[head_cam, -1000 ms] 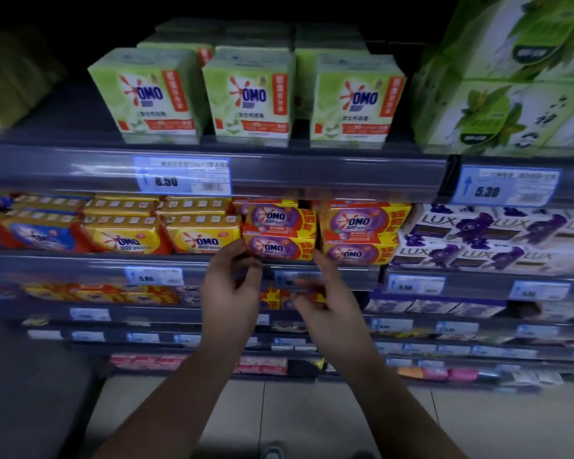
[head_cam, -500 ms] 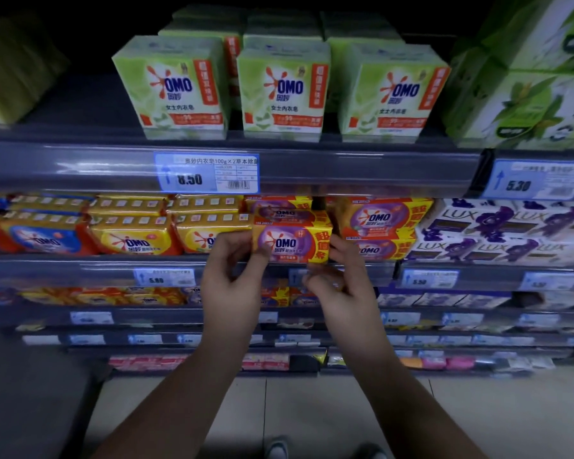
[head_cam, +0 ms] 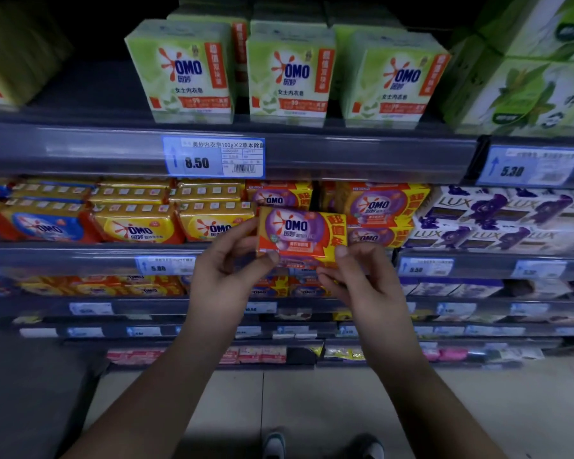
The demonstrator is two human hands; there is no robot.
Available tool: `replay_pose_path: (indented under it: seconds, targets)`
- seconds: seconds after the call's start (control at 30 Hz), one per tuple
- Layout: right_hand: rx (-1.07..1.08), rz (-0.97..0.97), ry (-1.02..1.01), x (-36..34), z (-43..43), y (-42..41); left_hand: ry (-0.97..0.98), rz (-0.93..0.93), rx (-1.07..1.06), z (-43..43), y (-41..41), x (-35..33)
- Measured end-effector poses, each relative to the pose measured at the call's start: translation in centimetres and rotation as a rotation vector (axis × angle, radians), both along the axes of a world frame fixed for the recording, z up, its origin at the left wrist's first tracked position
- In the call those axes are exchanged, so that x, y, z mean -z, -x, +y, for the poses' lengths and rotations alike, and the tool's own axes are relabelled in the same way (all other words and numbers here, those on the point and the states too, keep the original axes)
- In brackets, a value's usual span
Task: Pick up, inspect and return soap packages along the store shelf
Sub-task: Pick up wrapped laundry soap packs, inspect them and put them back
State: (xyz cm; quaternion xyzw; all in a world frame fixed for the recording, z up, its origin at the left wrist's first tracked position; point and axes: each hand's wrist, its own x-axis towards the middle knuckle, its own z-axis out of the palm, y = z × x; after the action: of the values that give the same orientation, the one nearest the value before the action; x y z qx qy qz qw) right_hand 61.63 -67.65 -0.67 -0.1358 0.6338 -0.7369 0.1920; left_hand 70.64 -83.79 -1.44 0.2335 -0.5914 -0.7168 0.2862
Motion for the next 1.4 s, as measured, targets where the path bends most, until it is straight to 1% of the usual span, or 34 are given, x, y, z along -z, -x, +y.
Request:
replay_pose_path:
  seconds: [0.07, 0.13, 0.27, 0.33, 0.4, 0.5, 0.67, 0.77, 0.87, 0.97, 1.03, 1.13, 1.3, 1.4]
  targets:
    - [0.002, 0.020, -0.018, 0.0, 0.6, 0.0, 0.082, 0.017, 0.054, 0.4, -0.3, 0.0]
    - [-0.042, 0.076, -0.018, -0.1, 1.5, 0.2, 0.105, 0.052, 0.086, 0.8, -0.4, 0.0]
    - [-0.082, 0.274, -0.016, -0.4, 2.9, 0.8, 0.085, 0.145, 0.088, 1.7, -0.6, -0.2]
    - [-0.091, 0.295, 0.011, -0.5, 3.3, 1.0, 0.035, 0.172, 0.065, 2.3, -0.7, -0.1]
    - [-0.097, 0.308, 0.025, -0.7, 3.3, 1.1, 0.026, 0.166, 0.045, 2.6, -0.6, 0.0]
    - [-0.100, 0.294, 0.063, -0.8, 3.6, 1.3, 0.034, 0.188, 0.067, 2.9, -0.3, 0.0]
    - [-0.130, 0.265, 0.068, -1.1, 4.1, 1.7, 0.078, 0.234, 0.107, 3.0, 0.0, -0.4]
    - [-0.203, 0.191, 0.089, -1.3, 4.4, 2.0, 0.132, 0.226, 0.113, 2.9, 0.2, -0.8]
    - [-0.250, 0.177, 0.035, -1.2, 4.4, 1.9, 0.139, 0.278, 0.208, 2.6, 0.3, -1.7]
    - [-0.225, 0.180, 0.006, -1.0, 4.6, 1.8, 0.183, 0.249, 0.287, 2.6, 0.2, -2.5]
    - [-0.216, 0.168, 0.012, -0.9, 4.7, 2.0, 0.224, 0.208, 0.282, 2.3, 0.2, -2.8]
    - [-0.186, 0.131, 0.034, -1.1, 4.8, 2.3, 0.224, 0.160, 0.275, 2.0, 0.0, -2.8]
    - [-0.173, 0.226, -0.095, -1.1, 5.0, 2.4, 0.169, 0.163, 0.235, 2.2, -0.5, -2.4]
    - [-0.176, 0.245, -0.063, -1.2, 4.9, 2.4, 0.125, 0.157, 0.199, 2.1, -0.6, -2.5]
